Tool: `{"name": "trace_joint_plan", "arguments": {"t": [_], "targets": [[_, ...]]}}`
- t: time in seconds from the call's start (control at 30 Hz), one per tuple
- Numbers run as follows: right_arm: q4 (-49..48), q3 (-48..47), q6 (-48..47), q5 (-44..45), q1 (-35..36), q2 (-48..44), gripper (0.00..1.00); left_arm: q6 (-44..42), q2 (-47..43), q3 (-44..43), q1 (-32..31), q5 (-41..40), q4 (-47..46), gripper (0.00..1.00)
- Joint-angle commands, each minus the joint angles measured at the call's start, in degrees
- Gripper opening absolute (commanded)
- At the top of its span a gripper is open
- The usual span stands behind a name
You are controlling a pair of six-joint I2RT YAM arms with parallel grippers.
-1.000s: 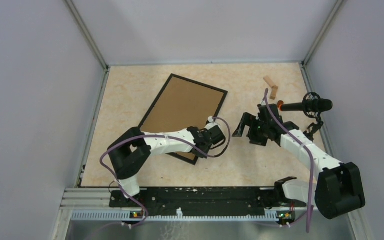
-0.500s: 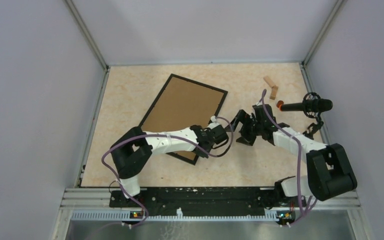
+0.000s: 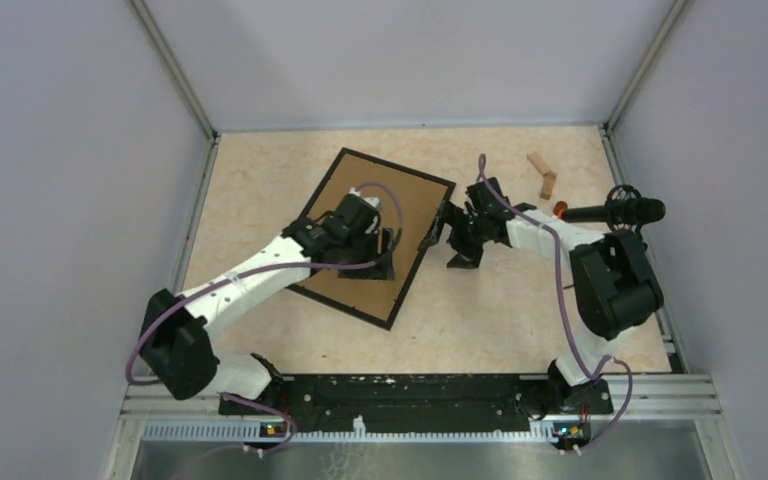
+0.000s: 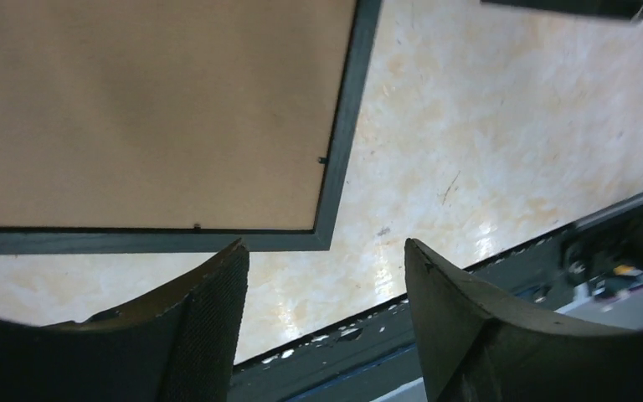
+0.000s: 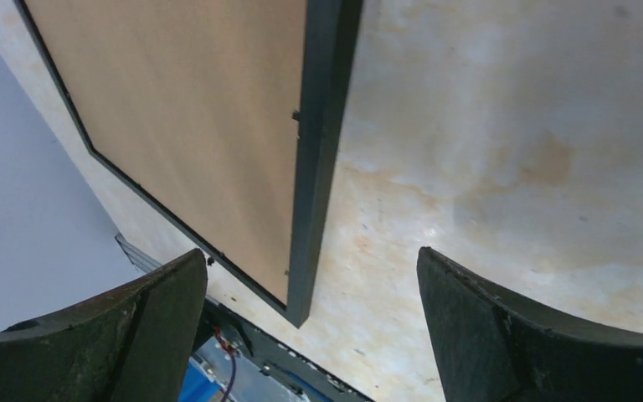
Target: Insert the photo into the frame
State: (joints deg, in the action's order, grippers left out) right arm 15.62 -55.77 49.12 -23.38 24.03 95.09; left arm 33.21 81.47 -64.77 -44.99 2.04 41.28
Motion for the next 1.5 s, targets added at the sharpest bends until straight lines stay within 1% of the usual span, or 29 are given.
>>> {"name": "trace_joint_plan", "arguments": {"t": [0.0, 0.07, 0.1, 0.13, 0.2, 0.3, 0.43, 0.67, 0.8, 0.97, 1.03, 1.1, 1.17, 1.2, 1.27, 1.33, 1.37, 1.43, 1.47], "targets": [[17.26, -10.99, 0.20, 1.80, 3.88, 7.85, 0.86, 8.31, -6.74, 4.56, 7.30, 8.35, -0.29, 0.72], [24.01, -15.87, 0.49, 0.85, 5.37, 13.26, 0.79, 11.91, -8.91, 6.97, 10.59, 10.79, -1.38, 0.70], [25.45, -17.80, 0.27, 0.57, 6.07, 15.09, 0.76, 13.23, -10.39, 8.58, 11.83, 12.11, -2.71, 0.70], [26.18, -18.61, 1.13, 0.30, 6.47, 16.37, 0.75, 14.61, -11.64, 10.08, 12.77, 12.78, -4.10, 0.70], [25.58, -18.69, 3.71, -1.19, 7.31, 17.96, 0.69, 16.42, -13.76, 13.68, 13.89, 12.95, -6.52, 0.69], [26.54, -20.01, 5.99, -1.56, 8.58, 20.04, 0.62, 17.67, -15.44, 16.44, 14.76, 13.09, -7.59, 0.69], [28.34, -22.23, 8.65, -1.76, 9.72, 22.79, 0.56, 15.23, -16.85, 17.78, 14.85, 12.33, -8.09, 0.67], [31.29, -24.86, 11.03, -1.36, 11.03, 27.32, 0.52, 10.67, -19.30, 18.06, 14.91, 8.79, -6.91, 0.65], [33.53, -28.15, 11.53, -0.19, 11.99, 30.03, 0.50, 9.48, -19.84, 18.53, 14.91, 8.78, -7.22, 0.65], [34.85, -29.45, 13.45, 1.53, 12.21, 31.74, 0.41, 7.56, -20.22, 18.67, 14.93, 9.82, -7.62, 0.64], [35.03, -29.40, 14.17, 2.84, 12.48, 31.87, 0.39, 6.29, -20.77, 19.08, 14.94, 10.31, -8.16, 0.64], [34.53, -29.20, 14.37, 3.24, 12.55, 32.22, 0.36, 4.83, -21.45, 19.36, 14.96, 11.63, -8.88, 0.64], [34.47, -29.53, 14.13, 3.49, 12.60, 33.11, 0.28, 2.89, -22.53, 20.23, 14.98, 14.73, -10.73, 0.65], [34.42, -29.79, 13.89, 3.28, 12.62, 33.57, 0.23, 1.90, -23.17, 20.84, 14.94, 16.82, -12.68, 0.65], [34.44, -30.25, 13.44, 2.84, 12.66, 33.92, 0.09, 0.02, -24.30, 21.85, 14.93, 20.20, -15.00, 0.66], [34.79, -30.91, 12.93, 2.79, 12.86, 33.52, 0.02, -2.38, -24.88, 22.59, 14.93, 23.21, -16.80, 0.66], [35.29, -31.36, 12.52, 2.81, 12.87, 33.10, 0.00, -3.54, -24.97, 23.00, 14.94, 25.04, -17.72, 0.67], [37.41, -33.03, 11.61, 3.41, 12.83, 32.28, 0.00, -4.72, -24.83, 23.88, 14.90, 27.31, -18.98, 0.73], [38.56, -34.21, 11.00, 3.73, 12.88, 31.87, 0.00, -5.34, -24.62, 24.42, 14.85, 28.61, -20.08, 0.75]]}}
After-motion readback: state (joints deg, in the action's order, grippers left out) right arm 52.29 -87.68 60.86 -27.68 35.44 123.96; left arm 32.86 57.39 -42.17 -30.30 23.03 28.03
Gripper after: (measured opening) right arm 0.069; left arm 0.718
